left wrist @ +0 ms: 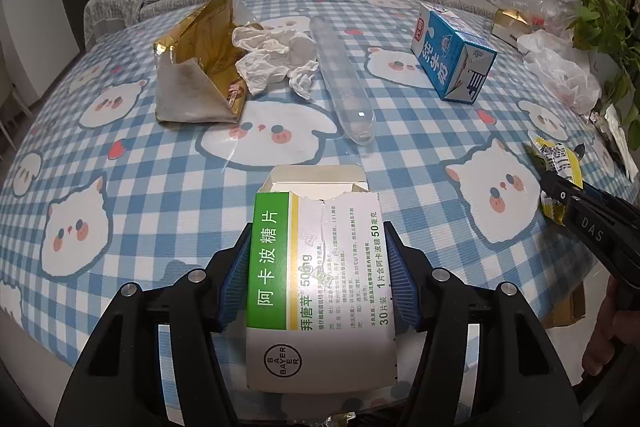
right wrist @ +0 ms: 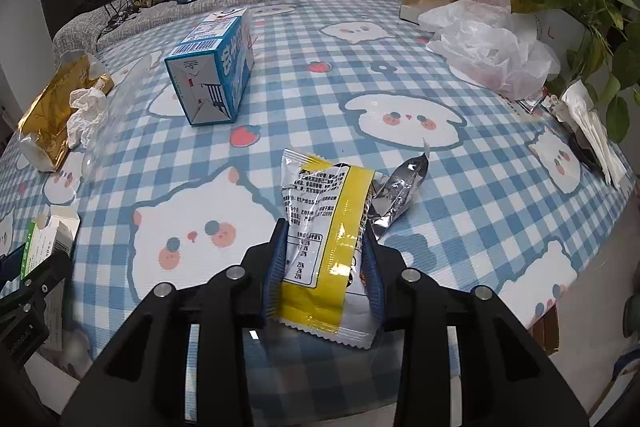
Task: Collect trash
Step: 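Grasp the white medicine box with left tool while right tool grasps yellow snack packet, then lift the medicine box and snack packet with both tools off the table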
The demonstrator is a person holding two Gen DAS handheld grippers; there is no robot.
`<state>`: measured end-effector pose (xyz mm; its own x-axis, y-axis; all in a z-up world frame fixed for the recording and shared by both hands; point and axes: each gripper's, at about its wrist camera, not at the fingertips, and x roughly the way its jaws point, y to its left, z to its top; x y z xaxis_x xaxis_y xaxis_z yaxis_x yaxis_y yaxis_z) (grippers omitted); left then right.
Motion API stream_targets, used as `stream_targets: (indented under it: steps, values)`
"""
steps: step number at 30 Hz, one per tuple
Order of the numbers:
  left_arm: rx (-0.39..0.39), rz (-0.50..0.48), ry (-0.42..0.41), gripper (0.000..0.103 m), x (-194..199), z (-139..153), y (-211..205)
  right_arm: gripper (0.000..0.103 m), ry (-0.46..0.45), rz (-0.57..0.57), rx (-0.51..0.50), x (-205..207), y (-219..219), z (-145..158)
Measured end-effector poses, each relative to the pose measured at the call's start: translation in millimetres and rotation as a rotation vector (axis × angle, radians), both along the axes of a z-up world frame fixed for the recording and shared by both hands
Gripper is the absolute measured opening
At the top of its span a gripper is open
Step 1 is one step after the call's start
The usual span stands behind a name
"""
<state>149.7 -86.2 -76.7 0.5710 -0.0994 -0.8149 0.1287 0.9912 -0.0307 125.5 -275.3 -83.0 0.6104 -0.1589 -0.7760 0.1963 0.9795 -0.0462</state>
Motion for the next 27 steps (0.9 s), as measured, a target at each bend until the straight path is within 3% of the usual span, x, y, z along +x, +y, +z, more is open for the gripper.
stream_targets:
  steps: [5, 27]
  values:
    - [-0.009, 0.006, 0.001, 0.059, -0.3, 0.8, 0.8, 0.028, -0.002, 0.006, 0.021, -0.7, -2.3, 0.8]
    - [-0.002, 0.01, -0.017, 0.059, -21.5, 13.9, 3.5, 0.027, -0.033, 0.065, 0.03, -28.0, 13.2, 20.6]
